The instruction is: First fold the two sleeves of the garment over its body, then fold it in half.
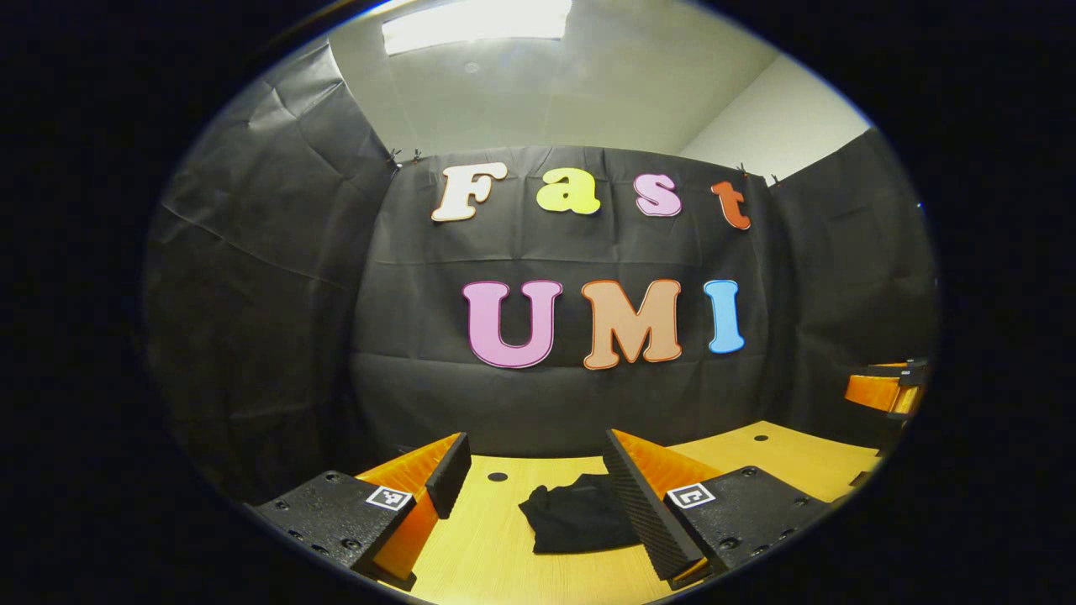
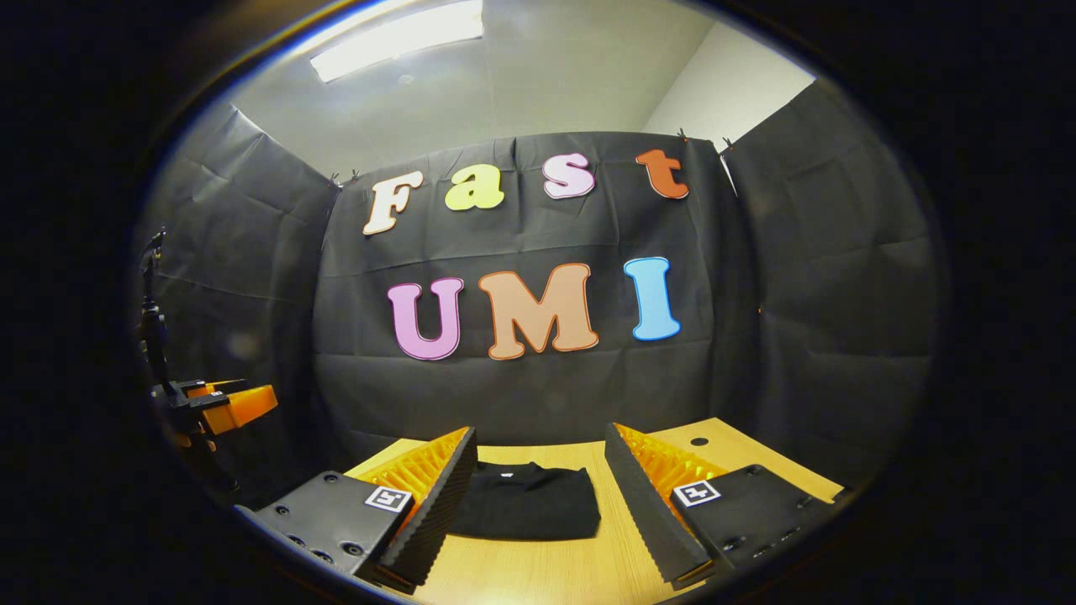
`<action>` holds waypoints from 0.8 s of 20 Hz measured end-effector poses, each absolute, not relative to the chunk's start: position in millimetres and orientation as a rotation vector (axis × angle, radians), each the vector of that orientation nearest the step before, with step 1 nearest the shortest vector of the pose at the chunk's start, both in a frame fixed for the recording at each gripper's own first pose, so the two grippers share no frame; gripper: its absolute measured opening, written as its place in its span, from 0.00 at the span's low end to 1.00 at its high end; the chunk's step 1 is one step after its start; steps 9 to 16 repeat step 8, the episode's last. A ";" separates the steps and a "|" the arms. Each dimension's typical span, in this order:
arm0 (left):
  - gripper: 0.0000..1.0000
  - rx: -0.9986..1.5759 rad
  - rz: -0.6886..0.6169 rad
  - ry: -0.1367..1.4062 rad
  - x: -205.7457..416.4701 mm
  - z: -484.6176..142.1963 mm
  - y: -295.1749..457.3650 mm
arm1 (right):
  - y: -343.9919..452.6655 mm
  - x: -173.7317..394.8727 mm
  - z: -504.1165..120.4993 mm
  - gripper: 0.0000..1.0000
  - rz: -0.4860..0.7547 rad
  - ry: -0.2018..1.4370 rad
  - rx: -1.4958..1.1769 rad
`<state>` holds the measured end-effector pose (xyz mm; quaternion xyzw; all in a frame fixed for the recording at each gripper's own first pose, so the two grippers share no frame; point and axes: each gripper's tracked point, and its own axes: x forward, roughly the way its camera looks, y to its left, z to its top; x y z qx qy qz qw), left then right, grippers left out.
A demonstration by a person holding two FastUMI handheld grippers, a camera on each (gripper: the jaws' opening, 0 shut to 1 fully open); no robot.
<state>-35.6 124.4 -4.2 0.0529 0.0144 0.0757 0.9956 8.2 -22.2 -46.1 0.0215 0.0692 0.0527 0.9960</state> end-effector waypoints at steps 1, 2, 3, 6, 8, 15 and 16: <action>0.95 0.108 0.149 0.028 -36.4 -3.8 123.1 | -22.9 5.8 -44.5 0.93 0.106 0.135 0.039; 0.94 0.108 0.147 0.026 -36.9 -3.5 121.7 | -22.0 5.0 -43.8 0.93 0.107 0.131 0.036; 0.94 0.106 0.145 0.025 -37.4 -2.7 119.9 | -22.3 3.7 -42.7 0.93 0.108 0.130 0.036; 0.95 0.103 0.144 0.017 -40.0 0.0 117.4 | -21.4 3.3 -39.8 0.93 0.112 0.120 0.041; 0.95 0.107 0.145 0.012 -40.6 1.8 116.4 | -19.6 4.5 -39.3 0.93 0.117 0.115 0.043; 0.95 0.107 0.145 0.012 -40.6 1.8 116.4 | -19.6 4.5 -39.3 0.93 0.117 0.115 0.043; 0.95 0.107 0.145 0.012 -40.6 1.8 116.4 | -19.6 4.5 -39.3 0.93 0.117 0.115 0.043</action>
